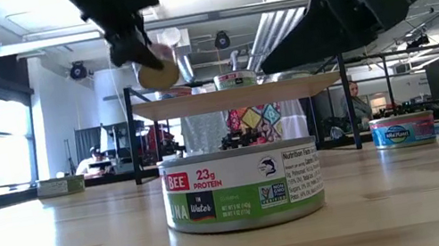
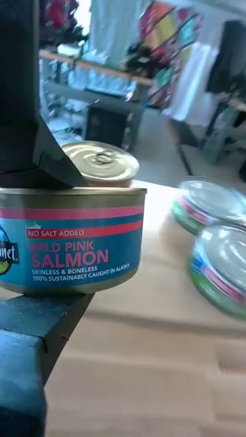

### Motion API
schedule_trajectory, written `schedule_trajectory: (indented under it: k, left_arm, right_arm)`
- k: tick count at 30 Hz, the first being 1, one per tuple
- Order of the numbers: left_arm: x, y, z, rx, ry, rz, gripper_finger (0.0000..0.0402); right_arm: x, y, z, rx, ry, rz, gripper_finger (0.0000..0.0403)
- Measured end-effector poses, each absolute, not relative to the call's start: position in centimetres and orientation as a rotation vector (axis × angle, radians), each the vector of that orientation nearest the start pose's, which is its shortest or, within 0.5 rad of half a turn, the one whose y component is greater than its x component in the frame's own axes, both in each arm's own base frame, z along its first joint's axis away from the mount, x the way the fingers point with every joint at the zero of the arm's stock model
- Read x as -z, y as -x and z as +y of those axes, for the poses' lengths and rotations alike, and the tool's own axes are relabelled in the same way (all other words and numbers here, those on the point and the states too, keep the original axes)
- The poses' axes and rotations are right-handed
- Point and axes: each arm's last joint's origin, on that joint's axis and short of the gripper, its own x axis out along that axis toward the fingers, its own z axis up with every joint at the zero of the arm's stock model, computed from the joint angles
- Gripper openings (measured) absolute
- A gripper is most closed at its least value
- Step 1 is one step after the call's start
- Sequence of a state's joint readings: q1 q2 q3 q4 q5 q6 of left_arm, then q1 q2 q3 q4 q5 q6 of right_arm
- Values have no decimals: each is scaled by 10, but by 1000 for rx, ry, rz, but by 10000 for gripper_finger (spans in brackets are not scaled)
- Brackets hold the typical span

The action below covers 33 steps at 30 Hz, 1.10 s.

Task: Stack canned seafood by type on shelf
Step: Put the blue pink tuna can aligned with the other blue pink tuna can on the shelf, then stack the green white tuna can on top of the other green white tuna can on the shelf

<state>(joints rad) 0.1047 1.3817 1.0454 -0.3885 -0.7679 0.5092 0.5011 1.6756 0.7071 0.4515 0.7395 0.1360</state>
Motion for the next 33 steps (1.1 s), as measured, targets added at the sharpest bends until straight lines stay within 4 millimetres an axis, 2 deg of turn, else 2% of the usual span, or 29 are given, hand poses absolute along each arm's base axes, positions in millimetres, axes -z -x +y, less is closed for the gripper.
schedule_trajectory:
  k: [5, 11, 18, 23, 33]
  left_arm:
    - [-277, -279, 78, -621, -622, 941, 170]
    - [-272, -279, 91, -603, -648, 989, 186]
    - [-261, -289, 91, -562, -711, 1034, 190]
    - [-260, -290, 86, -531, -734, 1035, 195]
    - [-257, -288, 80, -449, -687, 1034, 282]
  right_arm:
    - [-154, -284, 133, 261, 172, 403, 311]
    - [-153, -284, 132, 260, 180, 406, 311]
    - [-154, -284, 133, 258, 180, 407, 311]
    - [-154, -284, 133, 258, 180, 407, 311]
    - [-153, -284, 133, 258, 180, 407, 311]
